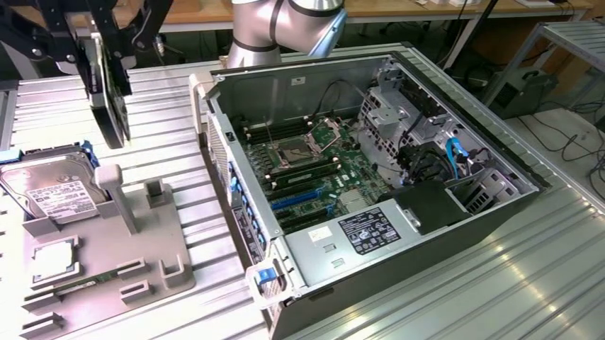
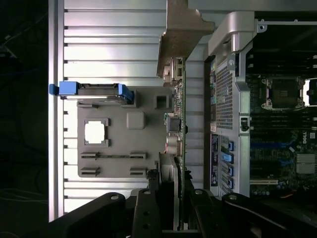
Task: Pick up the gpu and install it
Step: 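Pick up the gpu and move the gpu toward the slot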
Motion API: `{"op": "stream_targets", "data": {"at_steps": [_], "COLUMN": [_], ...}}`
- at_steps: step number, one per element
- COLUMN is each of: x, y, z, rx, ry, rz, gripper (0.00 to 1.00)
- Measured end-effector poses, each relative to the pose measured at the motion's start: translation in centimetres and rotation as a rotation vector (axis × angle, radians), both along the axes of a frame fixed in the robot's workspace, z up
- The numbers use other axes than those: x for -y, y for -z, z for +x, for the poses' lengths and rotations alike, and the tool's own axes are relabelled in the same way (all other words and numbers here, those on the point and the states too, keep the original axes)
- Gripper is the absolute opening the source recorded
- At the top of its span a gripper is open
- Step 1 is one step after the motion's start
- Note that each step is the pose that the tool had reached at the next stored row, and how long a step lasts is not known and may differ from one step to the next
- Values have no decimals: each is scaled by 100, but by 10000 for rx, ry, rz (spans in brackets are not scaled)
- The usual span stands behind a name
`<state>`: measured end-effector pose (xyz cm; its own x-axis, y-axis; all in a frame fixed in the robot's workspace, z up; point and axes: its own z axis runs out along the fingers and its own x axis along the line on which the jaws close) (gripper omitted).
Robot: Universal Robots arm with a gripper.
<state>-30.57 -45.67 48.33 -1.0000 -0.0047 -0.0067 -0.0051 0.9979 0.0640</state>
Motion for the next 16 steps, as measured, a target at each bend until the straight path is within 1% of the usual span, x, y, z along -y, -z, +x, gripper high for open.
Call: {"op": "stream_targets", "data": {"at_steps": [2, 10, 12, 16], "x": [0, 0, 0, 0], "y": [-19, -13, 45, 105], "z": [0, 0, 0, 0], "rx": [0, 1, 1, 0], "ry": [0, 0, 0, 0], "rz": [5, 6, 6, 6], "gripper": [27, 27, 27, 27]}}
